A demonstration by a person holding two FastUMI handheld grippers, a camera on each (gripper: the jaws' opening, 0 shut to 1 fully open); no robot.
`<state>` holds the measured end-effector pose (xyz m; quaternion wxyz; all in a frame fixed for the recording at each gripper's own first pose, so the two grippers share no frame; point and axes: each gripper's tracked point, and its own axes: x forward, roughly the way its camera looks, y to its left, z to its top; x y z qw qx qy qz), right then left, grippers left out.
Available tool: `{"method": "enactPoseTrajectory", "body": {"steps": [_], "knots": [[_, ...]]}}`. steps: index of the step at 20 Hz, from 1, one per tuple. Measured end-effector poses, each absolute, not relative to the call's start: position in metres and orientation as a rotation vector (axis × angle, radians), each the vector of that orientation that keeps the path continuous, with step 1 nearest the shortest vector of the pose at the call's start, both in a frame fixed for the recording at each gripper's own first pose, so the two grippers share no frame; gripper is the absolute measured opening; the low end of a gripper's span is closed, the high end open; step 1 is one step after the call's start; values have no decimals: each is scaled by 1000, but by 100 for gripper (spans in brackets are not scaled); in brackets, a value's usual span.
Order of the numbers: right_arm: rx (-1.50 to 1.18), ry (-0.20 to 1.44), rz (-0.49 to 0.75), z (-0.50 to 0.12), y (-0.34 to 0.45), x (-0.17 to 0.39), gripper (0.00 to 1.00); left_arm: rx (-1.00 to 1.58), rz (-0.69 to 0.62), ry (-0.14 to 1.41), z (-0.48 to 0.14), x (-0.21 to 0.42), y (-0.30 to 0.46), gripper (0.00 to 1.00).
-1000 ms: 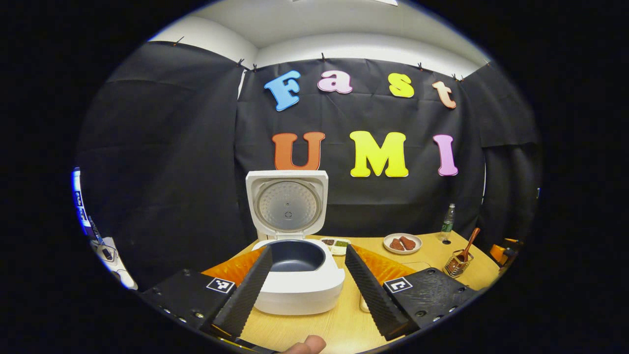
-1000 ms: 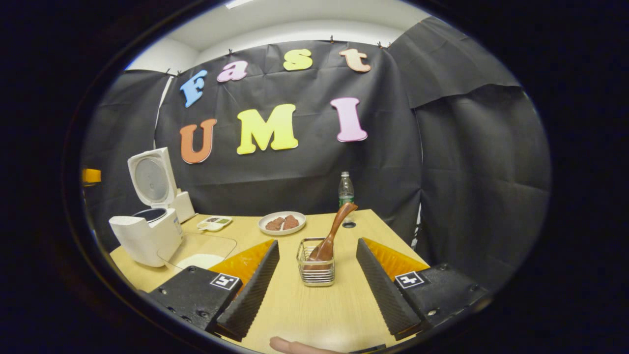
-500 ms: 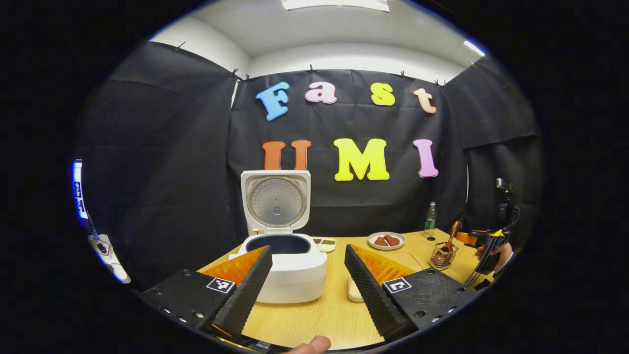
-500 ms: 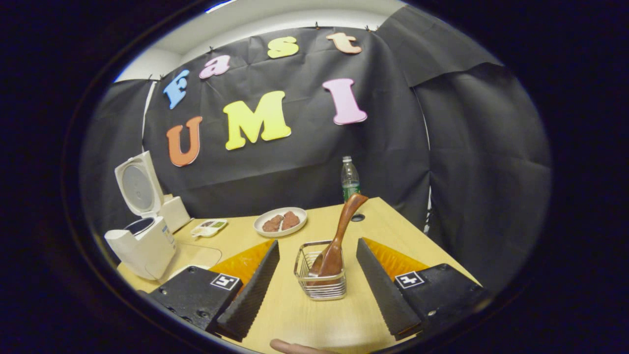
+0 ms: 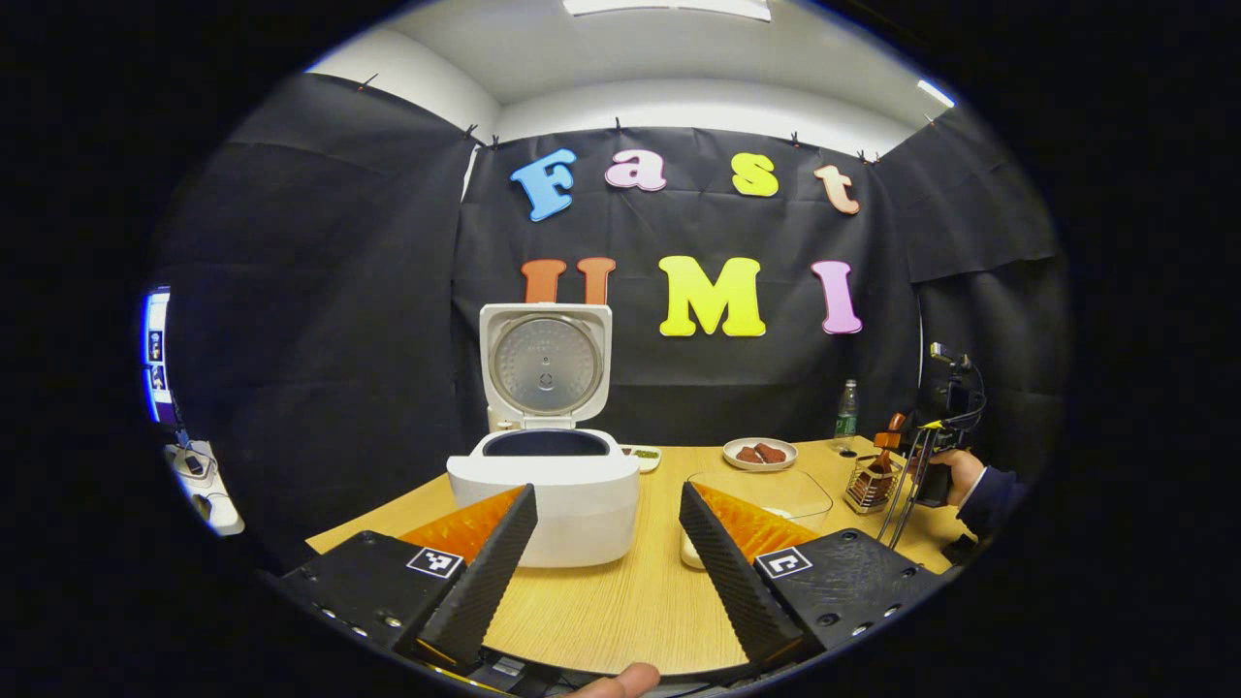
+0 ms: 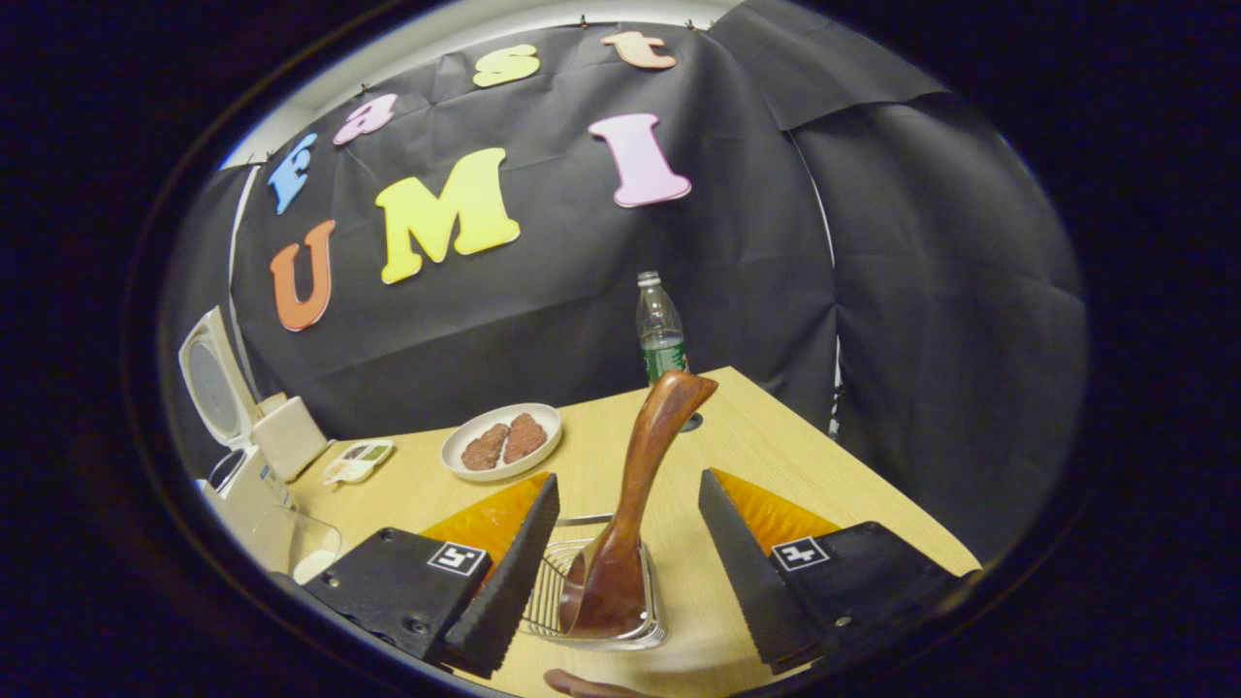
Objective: Close the left gripper, press the button to open the rice cooker; take a wooden spoon from the chopstick holder with the right hand, scoop a spoonful of rice and pour it into the rice cooker, then put the wooden spoon back into the chopstick holder.
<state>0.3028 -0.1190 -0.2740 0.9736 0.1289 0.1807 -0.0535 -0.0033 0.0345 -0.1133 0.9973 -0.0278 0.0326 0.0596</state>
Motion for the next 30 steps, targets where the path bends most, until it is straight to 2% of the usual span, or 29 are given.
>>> {"method": "enactPoseTrajectory", "body": {"steps": [3,4,5,7,8,9,10,12,16,30], "knots": [[330,390,-80,-282,-119,323,85,-38,116,54,-100,-6,29,94],[346,406,-75,-288,-119,326,72,-31,112,42,-95,-8,26,94],[362,409,-67,-289,-117,329,74,-27,107,33,-92,-10,24,94],[368,423,-73,-296,-116,332,62,-22,94,24,-92,-12,20,94],[362,428,-63,-296,-114,333,50,-22,86,33,-96,-12,18,94],[361,428,-43,-295,-109,333,44,-25,80,47,-100,-11,17,94],[354,433,-53,-295,-111,332,28,-30,76,58,-103,-11,17,94],[382,434,-52,-289,-107,328,19,-40,67,76,-110,-11,16,94],[300,384,-60,-267,-103,315,14,-35,64,89,-116,-12,16,94],[119,213,-80,-160,-65,272,13,-21,107,71,-117,-37,40,94]]}}
